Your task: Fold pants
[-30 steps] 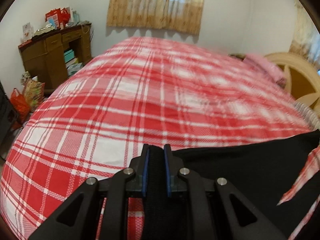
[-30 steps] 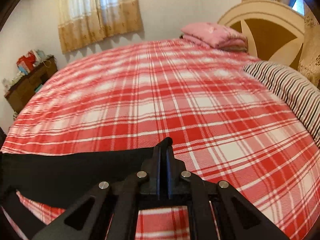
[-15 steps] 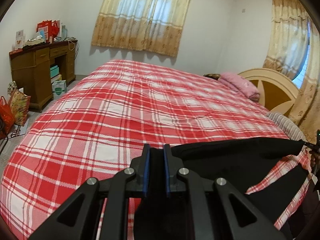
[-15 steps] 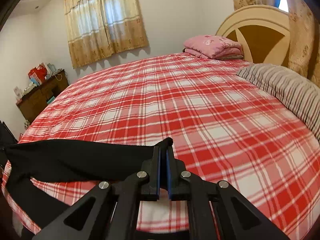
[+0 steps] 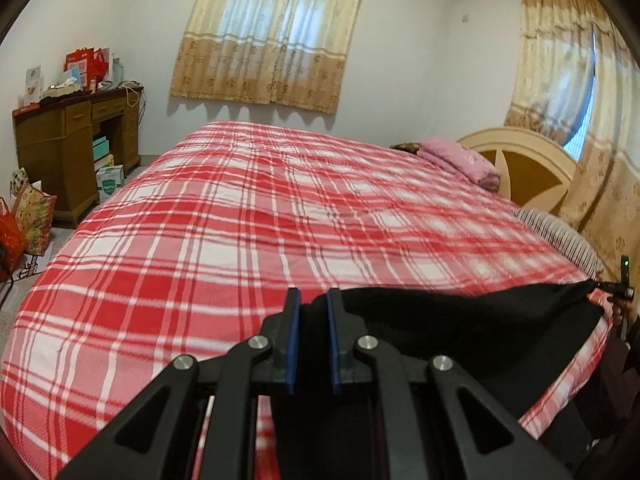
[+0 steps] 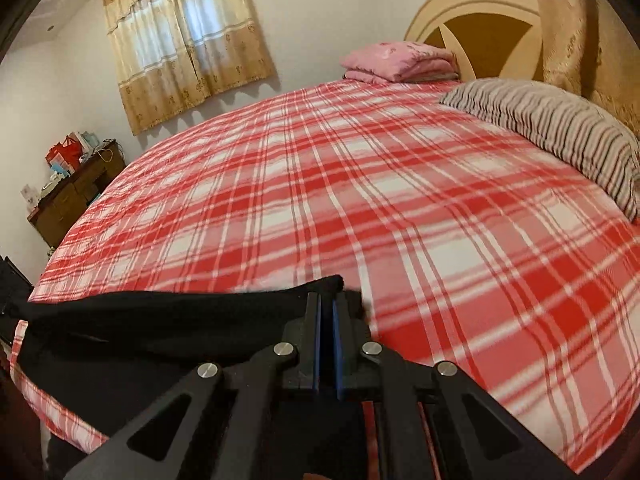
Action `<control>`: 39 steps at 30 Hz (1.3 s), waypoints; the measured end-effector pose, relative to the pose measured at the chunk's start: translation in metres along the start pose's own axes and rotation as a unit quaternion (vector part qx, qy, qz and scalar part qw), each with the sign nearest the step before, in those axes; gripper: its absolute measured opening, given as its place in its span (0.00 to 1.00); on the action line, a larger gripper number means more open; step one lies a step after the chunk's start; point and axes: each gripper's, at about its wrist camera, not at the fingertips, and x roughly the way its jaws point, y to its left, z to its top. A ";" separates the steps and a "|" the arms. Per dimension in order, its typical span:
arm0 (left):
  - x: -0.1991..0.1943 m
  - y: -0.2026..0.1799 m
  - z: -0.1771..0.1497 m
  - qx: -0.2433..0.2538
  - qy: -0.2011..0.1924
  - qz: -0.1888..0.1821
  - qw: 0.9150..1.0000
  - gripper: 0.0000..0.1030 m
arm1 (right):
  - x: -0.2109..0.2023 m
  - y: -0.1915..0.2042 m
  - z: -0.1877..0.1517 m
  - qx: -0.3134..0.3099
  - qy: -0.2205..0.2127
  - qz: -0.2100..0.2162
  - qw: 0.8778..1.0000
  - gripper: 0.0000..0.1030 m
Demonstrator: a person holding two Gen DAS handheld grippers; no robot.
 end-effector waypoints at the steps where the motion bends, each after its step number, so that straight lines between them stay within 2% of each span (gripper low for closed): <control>1: -0.003 -0.001 -0.004 0.003 0.000 -0.003 1.000 0.13 | -0.002 -0.002 -0.005 0.001 0.003 -0.001 1.000 0.05; 9: -0.022 0.002 -0.031 0.018 0.002 -0.010 1.000 0.13 | -0.011 -0.018 -0.032 0.016 0.015 -0.008 1.000 0.04; 16: -0.018 -0.003 -0.049 0.044 0.016 0.014 0.999 0.13 | -0.008 -0.022 -0.031 0.014 0.034 -0.027 0.999 0.04; 17: -0.017 -0.004 -0.050 0.051 0.018 0.019 0.998 0.13 | -0.010 -0.022 -0.030 0.014 0.034 -0.031 0.999 0.08; 18: -0.016 -0.005 -0.053 0.059 0.020 0.025 0.998 0.13 | -0.013 -0.022 -0.030 0.013 0.034 -0.038 0.999 0.23; 19: -0.016 -0.007 -0.054 0.067 0.021 0.030 0.997 0.13 | -0.016 -0.021 -0.030 0.012 0.035 -0.046 0.998 0.35; 20: -0.016 -0.008 -0.054 0.071 0.021 0.032 0.997 0.13 | -0.021 -0.020 -0.030 0.009 0.037 -0.054 0.998 0.55; 21: -0.016 -0.009 -0.055 0.076 0.022 0.035 0.996 0.13 | -0.025 -0.019 -0.031 0.008 0.036 -0.059 0.998 0.59; 24: -0.015 -0.010 -0.059 0.089 0.025 0.043 0.995 0.13 | -0.044 -0.005 -0.030 -0.011 0.017 -0.073 0.997 0.59; 28: -0.014 -0.011 -0.060 0.093 0.025 0.048 0.994 0.13 | -0.065 0.049 -0.025 -0.066 -0.005 -0.050 0.997 0.59; 33: -0.015 -0.012 -0.061 0.088 0.021 0.048 0.995 0.13 | -0.049 0.153 -0.032 -0.178 0.016 0.005 0.984 0.59; 35: -0.015 -0.012 -0.062 0.085 0.020 0.049 0.995 0.13 | -0.033 0.208 -0.047 -0.237 0.032 0.038 0.970 0.59; 39: -0.014 -0.012 -0.064 0.077 0.017 0.050 0.996 0.13 | -0.008 0.288 -0.077 -0.312 0.057 0.099 0.943 0.59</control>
